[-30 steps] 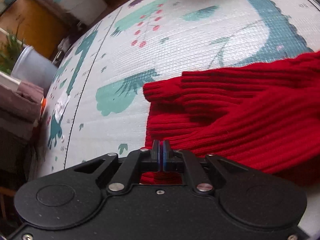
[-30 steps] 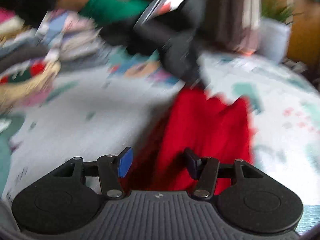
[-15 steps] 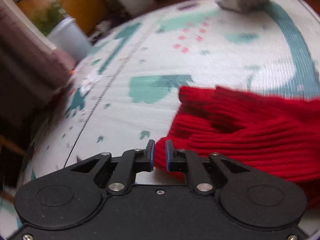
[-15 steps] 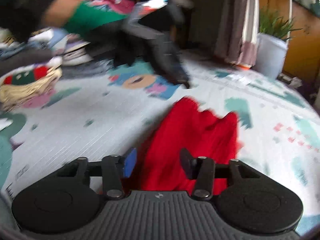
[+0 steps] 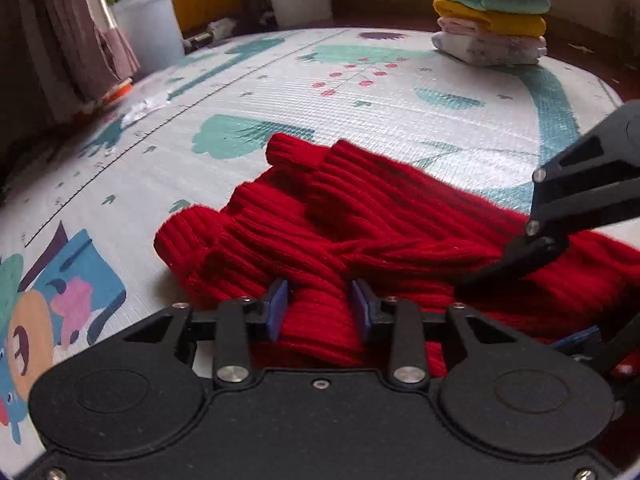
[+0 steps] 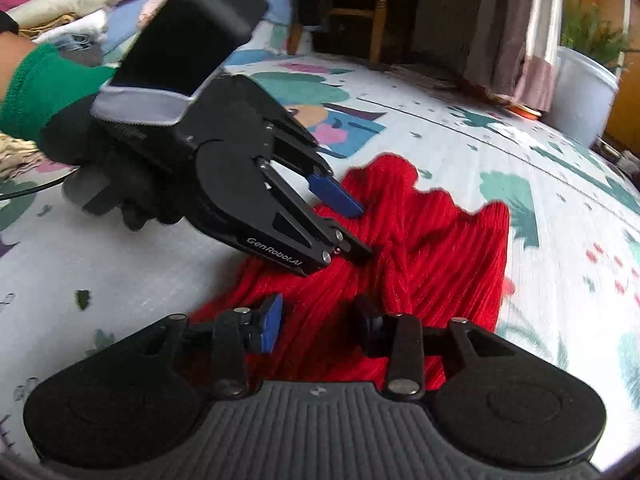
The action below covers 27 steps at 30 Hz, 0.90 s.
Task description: Fold clothes
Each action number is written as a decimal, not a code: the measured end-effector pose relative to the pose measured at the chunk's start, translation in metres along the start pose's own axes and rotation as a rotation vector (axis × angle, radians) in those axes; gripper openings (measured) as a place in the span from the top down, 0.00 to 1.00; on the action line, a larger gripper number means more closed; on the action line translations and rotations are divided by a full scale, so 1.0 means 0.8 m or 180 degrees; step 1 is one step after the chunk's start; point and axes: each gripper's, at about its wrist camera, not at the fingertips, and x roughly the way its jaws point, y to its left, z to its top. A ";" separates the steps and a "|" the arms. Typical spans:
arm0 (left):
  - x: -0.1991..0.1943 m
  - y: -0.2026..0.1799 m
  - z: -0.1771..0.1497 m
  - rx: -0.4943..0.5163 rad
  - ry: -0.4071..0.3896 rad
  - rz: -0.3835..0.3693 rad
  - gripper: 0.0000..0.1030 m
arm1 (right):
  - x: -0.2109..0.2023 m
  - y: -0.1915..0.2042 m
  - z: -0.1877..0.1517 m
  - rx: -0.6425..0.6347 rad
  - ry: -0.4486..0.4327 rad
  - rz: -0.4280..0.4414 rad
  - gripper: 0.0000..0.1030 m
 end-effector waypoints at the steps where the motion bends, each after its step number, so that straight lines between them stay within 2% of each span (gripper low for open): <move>1: -0.006 0.005 0.005 -0.0033 -0.0068 0.0030 0.68 | -0.010 -0.001 0.006 -0.0014 -0.0080 0.0024 0.63; 3: -0.007 0.010 0.010 -0.0116 -0.0173 0.0078 0.67 | -0.022 -0.003 0.011 -0.0074 -0.0200 -0.0038 0.63; 5: 0.000 0.014 0.013 -0.0155 -0.0214 0.0119 0.61 | -0.009 -0.009 0.002 -0.0009 -0.0052 0.0028 0.63; 7: 0.028 0.009 0.009 -0.0016 0.0062 0.0128 0.59 | 0.010 -0.017 -0.013 0.0097 0.0145 0.0169 0.59; 10: 0.033 -0.003 0.016 0.0264 0.0177 0.0175 0.57 | 0.004 -0.015 0.000 -0.0171 0.0202 0.0291 0.59; 11: 0.024 -0.003 0.019 0.0251 0.0167 0.0199 0.58 | 0.001 -0.015 0.005 -0.0253 0.0213 0.0337 0.59; 12: 0.010 -0.002 0.020 0.0172 0.0051 0.0197 0.58 | -0.010 -0.023 0.010 -0.0228 0.0123 0.0445 0.63; 14: -0.020 0.000 0.016 -0.0055 -0.0168 0.0156 0.58 | -0.027 -0.036 0.016 -0.0317 0.0019 0.0412 0.63; 17: -0.043 -0.011 -0.004 -0.0245 -0.0284 0.0093 0.58 | -0.030 -0.055 0.011 -0.0305 -0.0013 0.0325 0.63; 19: -0.040 -0.027 -0.019 -0.0214 -0.0244 0.0007 0.58 | -0.015 -0.058 -0.001 -0.0288 0.0123 0.0335 0.63; 21: -0.022 -0.053 -0.033 -0.0006 -0.0047 0.0049 0.59 | 0.000 -0.053 -0.017 -0.0286 0.0179 0.0370 0.64; 22: -0.023 -0.064 -0.041 0.0137 -0.0177 0.0168 0.59 | 0.004 -0.053 -0.023 -0.0262 0.0155 0.0371 0.64; 25: -0.041 -0.061 -0.033 0.0142 -0.0247 0.0134 0.59 | 0.002 -0.056 -0.016 -0.0377 0.0226 0.0381 0.64; 27: -0.054 -0.058 -0.028 0.0145 -0.0293 0.0111 0.61 | -0.014 -0.059 -0.004 -0.0454 0.0168 0.0402 0.64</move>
